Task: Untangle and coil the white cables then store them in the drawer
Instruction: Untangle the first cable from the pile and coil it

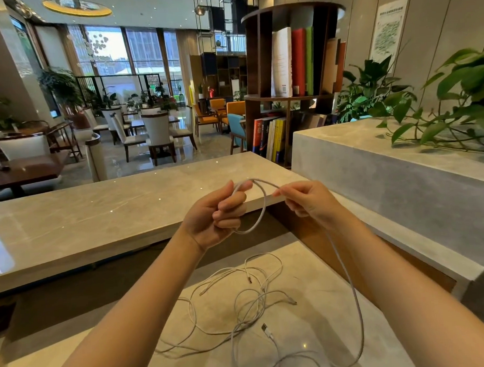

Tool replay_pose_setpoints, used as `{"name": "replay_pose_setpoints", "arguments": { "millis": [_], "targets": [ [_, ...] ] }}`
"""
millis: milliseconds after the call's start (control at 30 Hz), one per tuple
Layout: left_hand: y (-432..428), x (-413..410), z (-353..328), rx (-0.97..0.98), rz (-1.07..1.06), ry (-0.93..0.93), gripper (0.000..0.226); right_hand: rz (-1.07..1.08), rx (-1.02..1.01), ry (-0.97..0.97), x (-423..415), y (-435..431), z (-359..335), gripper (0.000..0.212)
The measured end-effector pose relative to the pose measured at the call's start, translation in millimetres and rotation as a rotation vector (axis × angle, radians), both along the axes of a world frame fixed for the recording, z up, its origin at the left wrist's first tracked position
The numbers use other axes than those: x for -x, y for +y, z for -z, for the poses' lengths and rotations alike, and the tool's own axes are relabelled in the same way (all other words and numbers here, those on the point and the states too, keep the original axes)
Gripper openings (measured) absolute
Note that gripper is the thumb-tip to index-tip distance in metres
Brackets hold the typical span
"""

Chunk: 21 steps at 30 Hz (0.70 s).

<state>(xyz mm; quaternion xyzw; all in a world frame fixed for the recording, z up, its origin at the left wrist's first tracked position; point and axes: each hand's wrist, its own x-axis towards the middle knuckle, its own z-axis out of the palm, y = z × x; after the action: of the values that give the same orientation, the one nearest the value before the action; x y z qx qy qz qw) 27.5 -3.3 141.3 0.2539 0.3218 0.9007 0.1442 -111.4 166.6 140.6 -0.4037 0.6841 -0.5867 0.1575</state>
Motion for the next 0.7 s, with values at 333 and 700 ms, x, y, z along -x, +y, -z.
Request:
{"name": "replay_pose_setpoints", "arguments": {
  "millis": [333, 700],
  "targets": [
    [2.3, 1.0, -5.3, 0.613, -1.062, 0.096, 0.032, -0.156, -0.462, 0.567, -50.7, -26.4, 46.0, 0.027],
    [-6.5, -19.5, 10.3, 0.656, -0.535, -0.101, 0.030, -0.068, -0.251, 0.677, -31.2, -27.9, -37.6, 0.016]
  ]
}}
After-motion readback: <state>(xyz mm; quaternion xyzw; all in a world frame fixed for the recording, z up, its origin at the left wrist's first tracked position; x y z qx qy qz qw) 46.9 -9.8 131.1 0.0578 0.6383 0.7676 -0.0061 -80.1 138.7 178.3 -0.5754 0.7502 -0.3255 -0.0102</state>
